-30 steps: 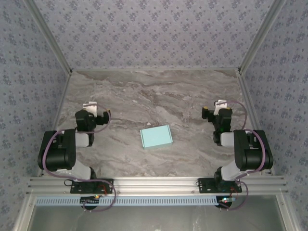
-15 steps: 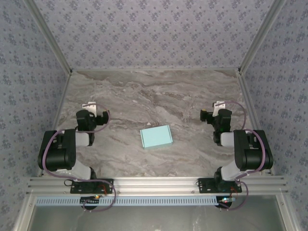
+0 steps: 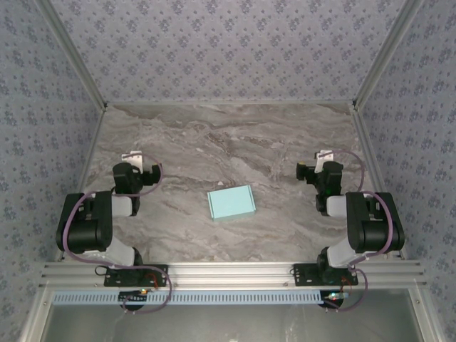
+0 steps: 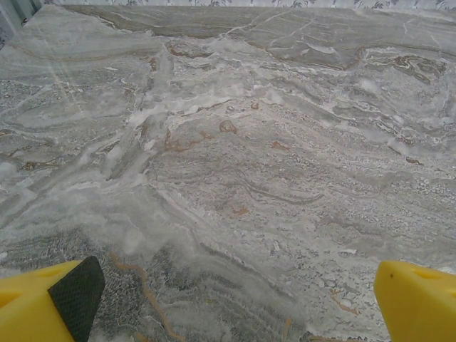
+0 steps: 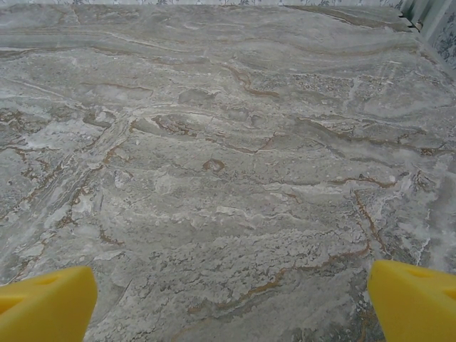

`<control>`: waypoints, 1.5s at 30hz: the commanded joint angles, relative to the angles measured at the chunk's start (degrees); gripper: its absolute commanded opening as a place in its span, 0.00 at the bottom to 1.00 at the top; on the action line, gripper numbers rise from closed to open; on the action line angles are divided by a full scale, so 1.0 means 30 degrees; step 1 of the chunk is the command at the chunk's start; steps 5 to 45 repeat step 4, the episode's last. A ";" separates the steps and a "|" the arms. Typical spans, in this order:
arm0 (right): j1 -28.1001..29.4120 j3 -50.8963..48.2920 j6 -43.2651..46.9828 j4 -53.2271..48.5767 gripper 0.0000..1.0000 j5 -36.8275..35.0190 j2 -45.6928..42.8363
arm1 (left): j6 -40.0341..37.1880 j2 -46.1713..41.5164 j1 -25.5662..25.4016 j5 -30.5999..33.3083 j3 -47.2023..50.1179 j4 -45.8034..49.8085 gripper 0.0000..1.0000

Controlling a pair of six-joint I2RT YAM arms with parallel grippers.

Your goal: Fold the paper box

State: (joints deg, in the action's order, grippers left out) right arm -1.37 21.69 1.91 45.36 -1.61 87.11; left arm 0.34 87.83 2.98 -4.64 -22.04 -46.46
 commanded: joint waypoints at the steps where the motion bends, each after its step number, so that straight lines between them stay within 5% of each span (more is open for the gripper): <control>1: -0.0131 0.0350 -0.0136 0.0054 1.00 0.0184 0.0015 | 0.0165 -0.0008 -0.0161 0.0213 -0.0502 -0.0071 0.99; 45: -0.0140 0.0333 -0.0139 0.0062 1.00 0.0188 -0.0004 | 0.0132 -0.0002 -0.0242 0.0451 -0.0504 -0.0071 0.99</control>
